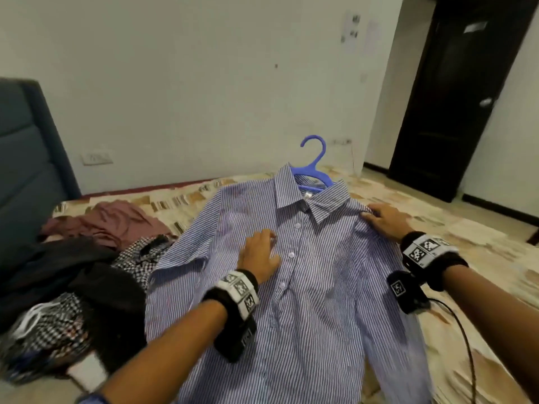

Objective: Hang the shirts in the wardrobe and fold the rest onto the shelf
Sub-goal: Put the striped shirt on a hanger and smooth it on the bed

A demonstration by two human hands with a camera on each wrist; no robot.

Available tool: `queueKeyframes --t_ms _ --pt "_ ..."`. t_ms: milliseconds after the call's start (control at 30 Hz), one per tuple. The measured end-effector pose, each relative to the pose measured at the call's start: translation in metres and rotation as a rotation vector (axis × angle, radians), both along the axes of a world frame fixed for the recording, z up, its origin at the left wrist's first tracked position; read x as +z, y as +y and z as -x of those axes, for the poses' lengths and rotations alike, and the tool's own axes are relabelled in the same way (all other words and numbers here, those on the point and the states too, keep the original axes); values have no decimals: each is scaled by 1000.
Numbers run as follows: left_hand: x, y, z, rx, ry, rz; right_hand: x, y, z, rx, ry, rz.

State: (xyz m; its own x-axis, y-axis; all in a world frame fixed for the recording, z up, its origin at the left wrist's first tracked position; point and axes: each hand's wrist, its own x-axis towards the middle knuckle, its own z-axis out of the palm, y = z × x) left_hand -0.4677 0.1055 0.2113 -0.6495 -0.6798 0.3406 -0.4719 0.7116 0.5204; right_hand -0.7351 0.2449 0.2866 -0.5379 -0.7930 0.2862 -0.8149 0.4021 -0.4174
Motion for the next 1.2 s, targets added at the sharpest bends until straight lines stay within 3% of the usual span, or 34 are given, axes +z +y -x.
queueKeyframes --t_ms 167,267,333,500,567,667,800,867,933,1067,1200 --pt "-131 24 38 -166 -557 -81 -97 -18 60 -63 -47 -155" --pt "-185 35 55 -400 -914 -77 -149 -27 94 -154 -100 -192" --pt "-206 40 66 -500 -1041 -90 -182 -28 111 -241 -136 -204" --pt "-201 23 77 -422 -756 -200 -257 -25 131 -421 -159 -343" --pt "-198 15 72 -362 -700 -207 -267 -28 124 -379 -68 -475" --pt "-201 11 60 -334 -717 -348 -262 -40 89 -218 -13 -469" --pt "-205 30 45 -275 -808 -376 -255 -40 12 182 -273 -285" --pt "-205 44 39 -231 -874 -279 -260 -32 -24 386 -300 -403" --pt "-203 55 35 -178 -956 -208 -266 -21 -50 467 -309 -640" --pt "-200 68 31 -112 -988 -143 -264 1 -58 325 -279 -800" --pt "-192 65 25 -95 -870 -154 -260 14 -61 254 -317 -819"
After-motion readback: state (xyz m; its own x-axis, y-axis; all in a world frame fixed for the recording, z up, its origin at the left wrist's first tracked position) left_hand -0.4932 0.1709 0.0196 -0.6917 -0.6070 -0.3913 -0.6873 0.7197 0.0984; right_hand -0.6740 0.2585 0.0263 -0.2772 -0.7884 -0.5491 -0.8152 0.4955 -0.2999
